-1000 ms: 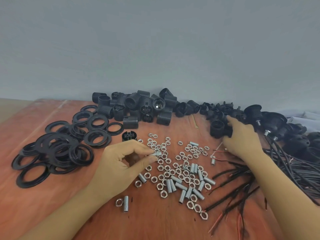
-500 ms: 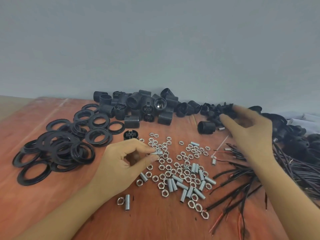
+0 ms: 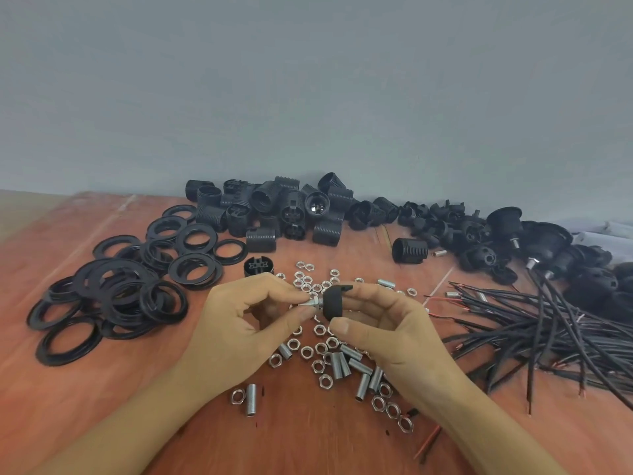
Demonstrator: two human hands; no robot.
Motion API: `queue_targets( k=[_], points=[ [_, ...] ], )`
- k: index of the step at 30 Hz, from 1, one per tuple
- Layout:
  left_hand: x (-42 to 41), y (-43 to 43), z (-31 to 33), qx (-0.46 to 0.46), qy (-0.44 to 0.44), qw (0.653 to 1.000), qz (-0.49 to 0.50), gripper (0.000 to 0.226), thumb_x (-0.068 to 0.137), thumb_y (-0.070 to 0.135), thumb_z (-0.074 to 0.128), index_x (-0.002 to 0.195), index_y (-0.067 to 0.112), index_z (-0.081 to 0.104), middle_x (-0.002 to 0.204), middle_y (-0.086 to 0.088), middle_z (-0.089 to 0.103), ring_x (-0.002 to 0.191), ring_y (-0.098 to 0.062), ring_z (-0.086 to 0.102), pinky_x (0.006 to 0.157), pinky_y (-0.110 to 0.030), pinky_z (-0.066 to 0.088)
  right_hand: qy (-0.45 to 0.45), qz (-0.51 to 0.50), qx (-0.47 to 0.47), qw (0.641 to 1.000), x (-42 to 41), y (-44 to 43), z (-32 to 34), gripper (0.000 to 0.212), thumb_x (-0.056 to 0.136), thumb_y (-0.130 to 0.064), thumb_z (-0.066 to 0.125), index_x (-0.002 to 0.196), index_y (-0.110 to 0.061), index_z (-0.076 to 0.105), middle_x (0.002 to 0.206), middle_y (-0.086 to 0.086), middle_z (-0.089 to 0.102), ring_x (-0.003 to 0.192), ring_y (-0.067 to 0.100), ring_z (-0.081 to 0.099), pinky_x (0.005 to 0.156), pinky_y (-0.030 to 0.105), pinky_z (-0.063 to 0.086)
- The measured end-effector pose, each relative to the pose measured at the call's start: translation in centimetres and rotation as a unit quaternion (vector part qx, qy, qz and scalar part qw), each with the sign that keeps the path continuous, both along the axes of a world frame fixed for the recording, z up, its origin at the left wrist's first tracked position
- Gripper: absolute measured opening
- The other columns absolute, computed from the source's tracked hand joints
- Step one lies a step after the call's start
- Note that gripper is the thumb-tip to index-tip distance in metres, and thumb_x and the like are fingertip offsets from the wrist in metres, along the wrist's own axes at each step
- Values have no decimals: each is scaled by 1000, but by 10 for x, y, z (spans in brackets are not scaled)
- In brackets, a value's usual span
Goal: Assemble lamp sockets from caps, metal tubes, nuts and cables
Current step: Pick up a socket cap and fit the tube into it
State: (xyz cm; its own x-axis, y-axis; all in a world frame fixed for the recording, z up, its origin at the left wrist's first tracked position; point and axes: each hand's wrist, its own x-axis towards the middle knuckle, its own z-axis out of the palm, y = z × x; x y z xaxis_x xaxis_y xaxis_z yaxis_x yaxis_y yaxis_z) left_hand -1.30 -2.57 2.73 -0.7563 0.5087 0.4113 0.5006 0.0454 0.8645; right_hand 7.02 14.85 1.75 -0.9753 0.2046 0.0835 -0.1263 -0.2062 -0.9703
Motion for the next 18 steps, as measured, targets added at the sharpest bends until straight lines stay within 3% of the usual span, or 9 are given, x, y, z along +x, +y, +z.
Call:
queue_targets(
  k=[4, 7, 14, 18],
  points=[
    [-9, -1, -9, 5, 31, 999, -16, 8, 77, 22, 75, 82, 16, 73, 70, 21, 67, 63, 0, 61, 62, -14, 47, -1, 18, 55, 998, 3, 5, 2, 55, 64, -5, 79, 117, -16, 66, 105, 14, 74, 89, 26, 72, 74, 27, 57],
    [-13, -3, -9, -5, 115, 992, -45, 9, 80, 27, 77, 84, 20, 73, 71, 13, 67, 58, -10, 60, 55, -22, 49, -5, 32, 85, 996, 3, 9, 2, 51, 63, -4, 79, 112, -13, 67, 104, 12, 74, 84, 22, 71, 73, 27, 57],
    [-18, -5, -15, -12, 108, 992, -68, 10, 80, 35, 69, 85, 27, 73, 66, 14, 66, 53, -10, 60, 51, -25, 50, 11, 25, 140, 990, 3, 8, 0, 46, 64, -16, 86, 107, -26, 74, 102, 10, 75, 86, 24, 73, 76, 30, 58],
    [-18, -4, -14, 1, 112, 991, -71, 9, 80, 32, 70, 86, 26, 73, 71, 10, 67, 56, -10, 60, 55, -19, 47, -7, 14, 156, 988, 2, 5, 0, 33, 72, -29, 81, 103, -22, 76, 95, 9, 77, 83, 24, 75, 69, 24, 57]
  ],
)
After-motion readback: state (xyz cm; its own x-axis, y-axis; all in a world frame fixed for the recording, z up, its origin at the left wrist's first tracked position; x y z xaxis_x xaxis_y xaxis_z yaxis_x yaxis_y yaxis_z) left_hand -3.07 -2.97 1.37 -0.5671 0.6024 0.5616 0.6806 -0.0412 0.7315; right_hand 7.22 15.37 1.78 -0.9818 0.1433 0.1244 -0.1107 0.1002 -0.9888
